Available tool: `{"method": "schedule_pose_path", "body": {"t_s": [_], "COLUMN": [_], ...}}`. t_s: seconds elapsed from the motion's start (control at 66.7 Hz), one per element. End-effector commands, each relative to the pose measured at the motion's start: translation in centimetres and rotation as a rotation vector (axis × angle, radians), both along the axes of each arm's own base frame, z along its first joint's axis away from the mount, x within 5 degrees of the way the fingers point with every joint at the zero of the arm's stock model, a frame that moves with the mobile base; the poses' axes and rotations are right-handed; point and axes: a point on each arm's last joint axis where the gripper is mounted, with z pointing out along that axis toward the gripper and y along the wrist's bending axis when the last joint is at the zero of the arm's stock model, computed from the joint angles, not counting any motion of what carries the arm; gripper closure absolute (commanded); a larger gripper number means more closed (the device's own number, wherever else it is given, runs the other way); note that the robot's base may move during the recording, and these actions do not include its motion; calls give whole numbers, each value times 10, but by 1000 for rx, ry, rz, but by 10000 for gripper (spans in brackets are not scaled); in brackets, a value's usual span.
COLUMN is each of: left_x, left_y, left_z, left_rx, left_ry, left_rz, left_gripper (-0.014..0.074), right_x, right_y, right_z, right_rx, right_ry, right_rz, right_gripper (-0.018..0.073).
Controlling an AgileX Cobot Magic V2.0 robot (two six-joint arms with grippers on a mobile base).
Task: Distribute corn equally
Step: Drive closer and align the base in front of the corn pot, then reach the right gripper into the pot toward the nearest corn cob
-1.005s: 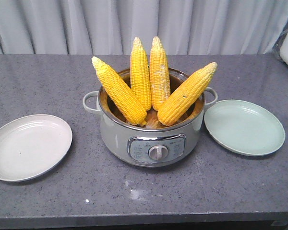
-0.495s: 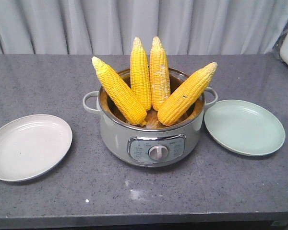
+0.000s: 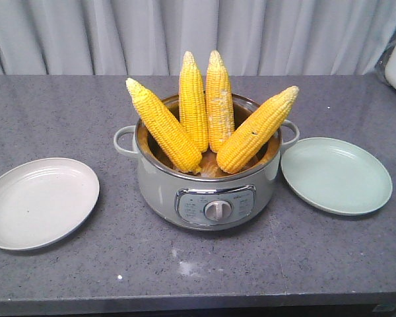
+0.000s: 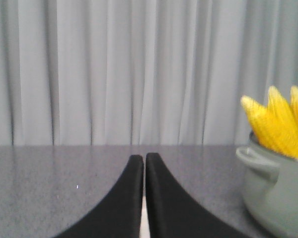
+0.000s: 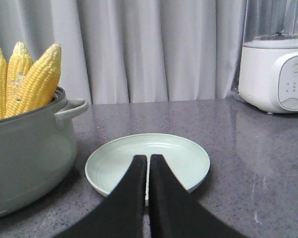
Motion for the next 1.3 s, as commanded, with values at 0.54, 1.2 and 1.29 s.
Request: {"method": "schedule_pose_path", "body": {"t_s": [0.54,1.2,1.29], "left_x": [87,120,120], "left_y": [-2,-3,-3], "left_z": [149,128,129], "left_rx": [10,16,14], "left_ry": [476,622,616], "left_rz": [-2,-2,-2], "left_gripper": [603,193,50], "right_x": [74,112,112], "right_y": [2,2,2], "right_z": [144,120,119], "right_rx": [-129,-128,-124], "right_ry": [354,515,518], "right_rz": [36,46,47], "right_gripper": [565,187,20]}}
